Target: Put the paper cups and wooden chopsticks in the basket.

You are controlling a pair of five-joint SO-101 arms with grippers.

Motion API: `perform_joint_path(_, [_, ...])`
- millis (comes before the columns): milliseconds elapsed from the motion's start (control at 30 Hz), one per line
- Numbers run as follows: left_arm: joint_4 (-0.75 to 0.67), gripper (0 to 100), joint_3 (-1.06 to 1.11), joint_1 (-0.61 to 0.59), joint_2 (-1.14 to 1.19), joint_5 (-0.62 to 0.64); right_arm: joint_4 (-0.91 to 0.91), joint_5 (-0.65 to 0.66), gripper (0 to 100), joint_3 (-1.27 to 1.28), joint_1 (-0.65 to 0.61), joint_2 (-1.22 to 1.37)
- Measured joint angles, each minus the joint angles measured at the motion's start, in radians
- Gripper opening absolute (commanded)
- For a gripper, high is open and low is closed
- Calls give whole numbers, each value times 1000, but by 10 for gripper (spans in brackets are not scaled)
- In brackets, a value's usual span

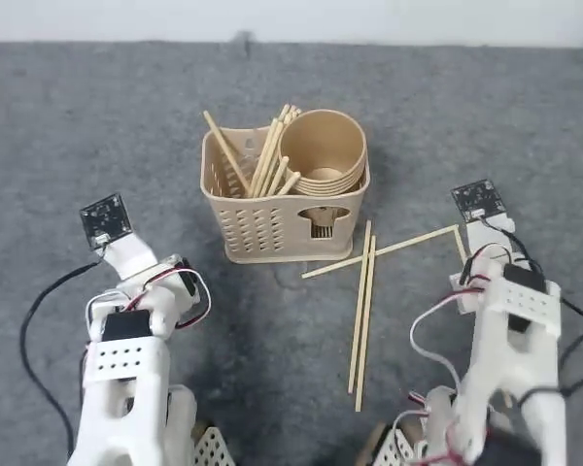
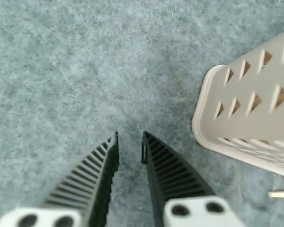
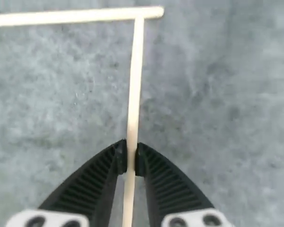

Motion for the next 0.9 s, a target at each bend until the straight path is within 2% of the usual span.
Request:
perform_joint_path(100, [0, 81, 0, 0, 0, 2, 87, -29, 8, 0, 0, -155])
perform_joint_path(300, [-72, 81, 0, 0, 2, 2, 190, -229, 8, 0, -8, -483])
perform_joint_path(567, [-84, 81, 2, 0, 2, 2, 227, -499, 8, 0, -161, -770])
perform_joint_path(900, [-84, 76, 5, 0, 2, 2, -80, -713, 8, 2, -407, -864])
